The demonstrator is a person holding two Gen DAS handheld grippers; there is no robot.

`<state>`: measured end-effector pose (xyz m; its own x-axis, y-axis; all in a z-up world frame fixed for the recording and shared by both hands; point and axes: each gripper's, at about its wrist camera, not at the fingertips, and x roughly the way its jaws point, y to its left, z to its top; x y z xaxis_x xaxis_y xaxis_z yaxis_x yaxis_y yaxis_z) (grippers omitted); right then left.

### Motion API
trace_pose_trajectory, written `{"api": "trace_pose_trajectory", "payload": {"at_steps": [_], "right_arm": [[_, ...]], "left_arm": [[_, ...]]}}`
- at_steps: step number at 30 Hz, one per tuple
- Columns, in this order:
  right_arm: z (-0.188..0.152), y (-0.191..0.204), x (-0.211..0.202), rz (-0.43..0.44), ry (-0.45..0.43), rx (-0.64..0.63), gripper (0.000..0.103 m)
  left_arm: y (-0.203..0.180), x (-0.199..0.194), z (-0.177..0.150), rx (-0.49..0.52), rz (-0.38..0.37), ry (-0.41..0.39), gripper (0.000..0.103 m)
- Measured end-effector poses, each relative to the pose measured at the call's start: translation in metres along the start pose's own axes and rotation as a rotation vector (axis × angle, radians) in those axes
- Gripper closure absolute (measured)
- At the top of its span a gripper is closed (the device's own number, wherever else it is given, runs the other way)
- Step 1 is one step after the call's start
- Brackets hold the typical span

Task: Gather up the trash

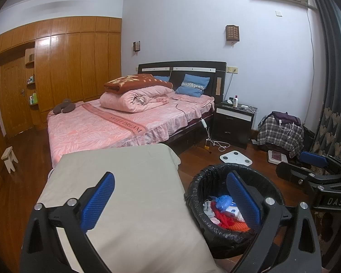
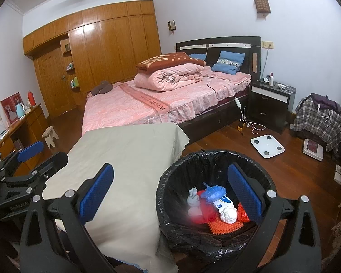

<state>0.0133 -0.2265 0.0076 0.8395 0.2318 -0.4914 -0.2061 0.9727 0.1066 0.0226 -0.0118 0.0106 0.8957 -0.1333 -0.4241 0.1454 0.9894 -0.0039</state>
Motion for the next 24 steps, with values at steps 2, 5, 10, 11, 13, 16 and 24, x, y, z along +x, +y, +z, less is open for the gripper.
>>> {"api": "trace_pose_trajectory", "payload": {"at_steps": [2,5,10,11,13,16,24], "right_arm": [[0.0002,0.0014,-0.0003,0.000,0.000,0.000,0.005],[0.0003,0.0013,-0.0002,0.000,0.000,0.001,0.005],[0.0006,0.0010,-0.0003,0.000,0.001,0.000,0.005],[0.0006,-0.0002,-0.0001,0.000,0.000,0.000,0.005],[0.0008,-0.0002,-0.0001,0.000,0.000,0.001,0.005],[0.0011,0.0008,0.0000,0.000,0.002,0.000,0.005],[0.0017,-0.0004,-0.0001,0.000,0.002,0.001,0.005]], "left_arm": [[0.0011,0.0007,-0.0008,-0.002,-0.001,0.001,0.006],[0.0012,0.0006,-0.0007,-0.001,0.000,0.002,0.006],[0.0014,0.0003,-0.0005,-0.001,0.000,0.002,0.006],[0.0013,0.0005,-0.0005,-0.001,0.000,0.002,0.006],[0.0013,0.0002,-0.0003,-0.001,0.000,0.001,0.006],[0.0012,0.0007,-0.0003,-0.001,-0.001,0.002,0.006],[0.0012,0.0003,0.0001,-0.001,0.000,0.003,0.006]]}}
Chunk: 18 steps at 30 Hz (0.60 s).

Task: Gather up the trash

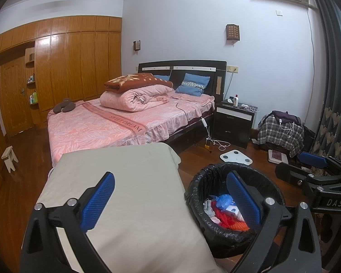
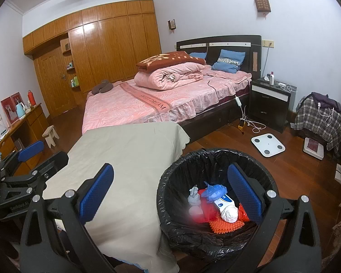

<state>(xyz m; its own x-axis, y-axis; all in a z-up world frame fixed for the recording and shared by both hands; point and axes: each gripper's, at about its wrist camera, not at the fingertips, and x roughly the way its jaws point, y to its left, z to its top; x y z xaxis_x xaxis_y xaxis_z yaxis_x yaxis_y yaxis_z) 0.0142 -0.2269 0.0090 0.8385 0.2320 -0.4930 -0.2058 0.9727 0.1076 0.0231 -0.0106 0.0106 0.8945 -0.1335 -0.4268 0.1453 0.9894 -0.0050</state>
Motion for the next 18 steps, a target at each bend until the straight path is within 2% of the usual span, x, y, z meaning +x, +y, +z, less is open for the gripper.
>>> {"api": "trace_pose_trajectory", "payload": {"at_steps": [18], "right_arm": [[0.0018,-0.0005,-0.0002,0.000,0.001,0.000,0.005]], "left_arm": [[-0.0003,0.0003,0.0008,0.000,0.000,0.000,0.006]]}}
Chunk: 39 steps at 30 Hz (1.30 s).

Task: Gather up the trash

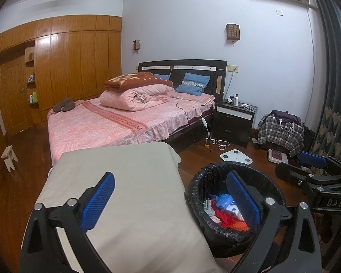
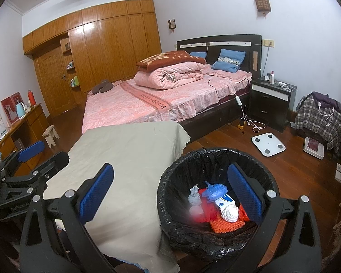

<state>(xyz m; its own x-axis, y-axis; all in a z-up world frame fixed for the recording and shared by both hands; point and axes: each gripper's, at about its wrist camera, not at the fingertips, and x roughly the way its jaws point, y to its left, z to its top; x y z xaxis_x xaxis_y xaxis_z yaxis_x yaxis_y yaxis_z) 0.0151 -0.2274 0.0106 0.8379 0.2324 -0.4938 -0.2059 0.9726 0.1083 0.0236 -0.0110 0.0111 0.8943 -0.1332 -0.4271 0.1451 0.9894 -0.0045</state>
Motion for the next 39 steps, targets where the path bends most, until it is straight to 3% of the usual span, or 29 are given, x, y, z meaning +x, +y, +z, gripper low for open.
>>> {"api": "trace_pose_trajectory", "payload": {"at_steps": [39], "right_arm": [[0.0045,0.0004,0.0005,0.001,0.004,0.002,0.005]], "left_arm": [[0.0005,0.0001,-0.0041,0.002,0.000,0.005,0.006]]}}
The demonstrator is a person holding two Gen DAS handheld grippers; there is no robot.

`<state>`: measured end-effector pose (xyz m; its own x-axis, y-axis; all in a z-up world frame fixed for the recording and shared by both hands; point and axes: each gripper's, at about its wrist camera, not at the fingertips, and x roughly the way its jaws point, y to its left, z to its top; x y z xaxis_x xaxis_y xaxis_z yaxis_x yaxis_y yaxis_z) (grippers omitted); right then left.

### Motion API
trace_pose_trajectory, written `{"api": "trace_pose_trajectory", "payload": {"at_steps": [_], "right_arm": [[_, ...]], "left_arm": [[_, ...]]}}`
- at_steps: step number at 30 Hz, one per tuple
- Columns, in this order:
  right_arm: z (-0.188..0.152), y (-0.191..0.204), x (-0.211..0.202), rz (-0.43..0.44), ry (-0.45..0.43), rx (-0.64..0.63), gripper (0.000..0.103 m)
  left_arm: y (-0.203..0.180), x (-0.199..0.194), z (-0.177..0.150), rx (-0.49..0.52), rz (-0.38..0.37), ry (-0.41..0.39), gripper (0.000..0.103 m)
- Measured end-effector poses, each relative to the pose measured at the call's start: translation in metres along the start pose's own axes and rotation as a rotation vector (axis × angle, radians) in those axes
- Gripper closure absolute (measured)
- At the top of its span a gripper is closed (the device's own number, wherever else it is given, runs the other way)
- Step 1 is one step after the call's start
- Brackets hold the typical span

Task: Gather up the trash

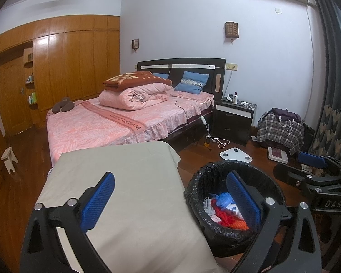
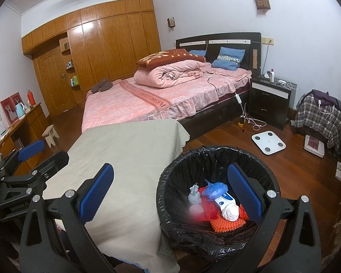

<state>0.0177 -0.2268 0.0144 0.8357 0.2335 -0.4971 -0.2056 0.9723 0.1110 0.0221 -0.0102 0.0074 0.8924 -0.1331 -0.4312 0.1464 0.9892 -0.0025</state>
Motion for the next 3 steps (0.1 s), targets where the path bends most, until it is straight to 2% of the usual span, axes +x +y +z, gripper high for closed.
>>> {"api": "trace_pose_trajectory", "payload": {"at_steps": [3], "right_arm": [[0.0004,-0.0004,-0.0001,0.000,0.001,0.000,0.005]], "left_arm": [[0.0000,0.0002,-0.0012,0.001,0.001,0.001,0.006]]}}
